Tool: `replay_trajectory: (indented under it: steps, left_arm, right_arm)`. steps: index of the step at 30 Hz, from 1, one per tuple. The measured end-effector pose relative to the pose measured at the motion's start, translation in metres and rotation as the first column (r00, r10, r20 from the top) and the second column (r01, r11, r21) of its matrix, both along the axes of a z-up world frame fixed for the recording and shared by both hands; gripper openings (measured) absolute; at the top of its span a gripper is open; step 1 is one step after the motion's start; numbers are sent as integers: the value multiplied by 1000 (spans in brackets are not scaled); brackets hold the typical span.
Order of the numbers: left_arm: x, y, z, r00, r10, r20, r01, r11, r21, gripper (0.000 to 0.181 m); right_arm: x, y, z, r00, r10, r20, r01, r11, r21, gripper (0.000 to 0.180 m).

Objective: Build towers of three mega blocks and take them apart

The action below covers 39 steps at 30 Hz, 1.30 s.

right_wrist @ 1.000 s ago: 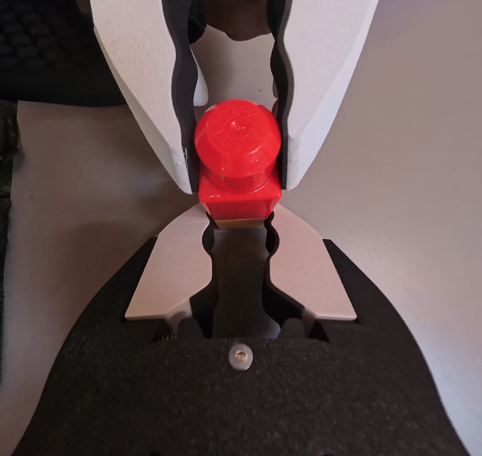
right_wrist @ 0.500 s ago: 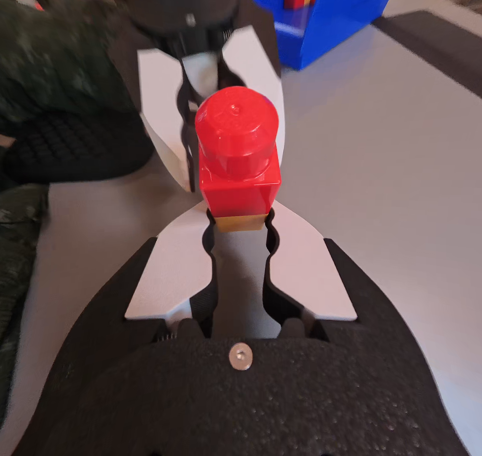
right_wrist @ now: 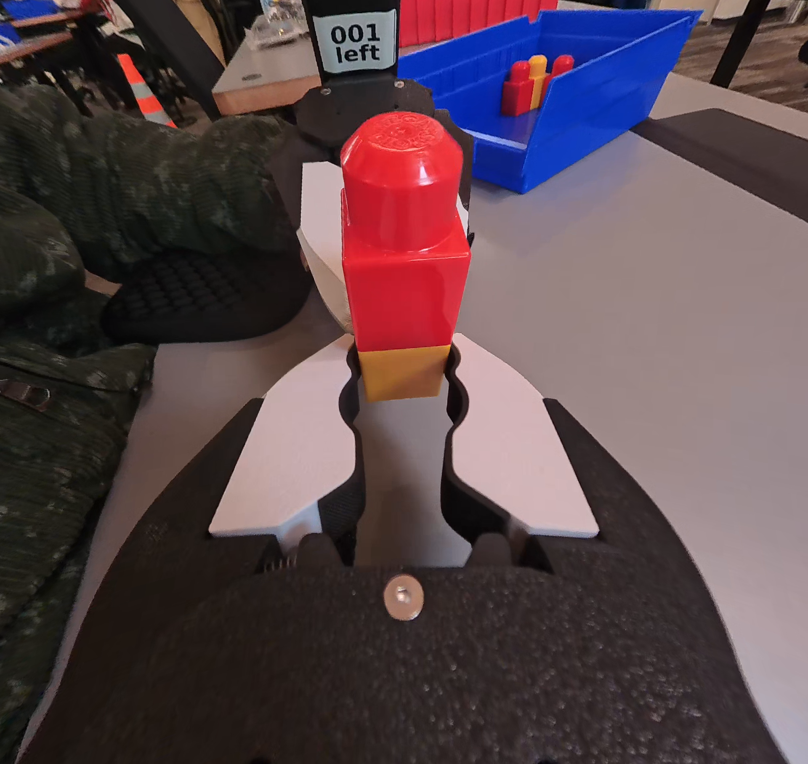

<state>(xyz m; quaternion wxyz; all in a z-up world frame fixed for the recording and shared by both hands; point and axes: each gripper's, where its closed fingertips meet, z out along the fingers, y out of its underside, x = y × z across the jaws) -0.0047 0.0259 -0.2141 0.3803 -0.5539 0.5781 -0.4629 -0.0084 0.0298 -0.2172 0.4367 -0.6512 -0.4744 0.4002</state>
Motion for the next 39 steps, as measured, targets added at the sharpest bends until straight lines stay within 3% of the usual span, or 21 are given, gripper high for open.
replay_trajectory:
  steps: [4, 9, 11, 12, 16, 20, 23, 26, 28, 30, 32, 35, 39]
  left_arm:
    - [-1, 0, 4, 1000, -1, 13, 2, 1000, -22, 32]
    - [1, -3, 5, 999, -20, 34, 22, 998, -67, 32]
    - [3, -4, -1, 1000, -22, 2, 22, 998, -52, 32]
    - [4, -7, -5, 999, -37, -7, 37, 998, -54, 32]
    - [2, 2, -3, 1000, 19, -14, -19, 1000, -8, 36]
    - [-29, 51, 29, 967, 254, 34, -255, 966, 37, 40]
    - [-90, 109, 57, 841, 540, 26, -540, 838, 75, 39]
    - [-185, 171, 78, 590, 807, -15, -800, 588, 120, 33]
    - [-251, 201, 82, 433, 895, -104, -876, 445, 186, 32]
    - [-311, 225, 77, 298, 919, -259, -892, 365, 266, 36]
    - [-362, 242, 69, 194, 900, -391, -870, 342, 356, 36]
    - [-418, 254, 43, 73, 804, -590, -828, 378, 413, 42]
    - [-450, 264, 6, -10, 693, -721, -776, 449, 442, 45]
  right_arm:
    - [0, -1, 9, 998, 7, -64, -7, 1000, -4, 39]
    - [-1, 1, 24, 990, -8, -144, 9, 1000, 9, 65]
    - [-3, -1, 25, 989, -6, -149, 10, 1000, 26, 57]
    - [-3, -1, 26, 989, -9, -150, 16, 999, 44, 38]
    - [1, -1, 26, 995, -24, -97, 31, 996, 78, 36]
    - [15, 7, 42, 984, -74, -162, 86, 994, 69, 36]
    - [22, 15, 39, 983, -115, -145, 126, 990, 69, 36]
    - [19, 16, 34, 985, -113, -127, 121, 991, 53, 36]
    - [16, 16, 28, 989, -108, -100, 114, 992, 51, 36]
    - [14, 13, 22, 993, -91, -73, 94, 994, 47, 36]
    - [12, 12, 19, 995, -80, -58, 83, 996, 43, 36]
    - [11, 13, 15, 996, -78, -47, 80, 996, 35, 36]
    - [13, 16, 10, 995, -89, -39, 89, 996, 17, 36]
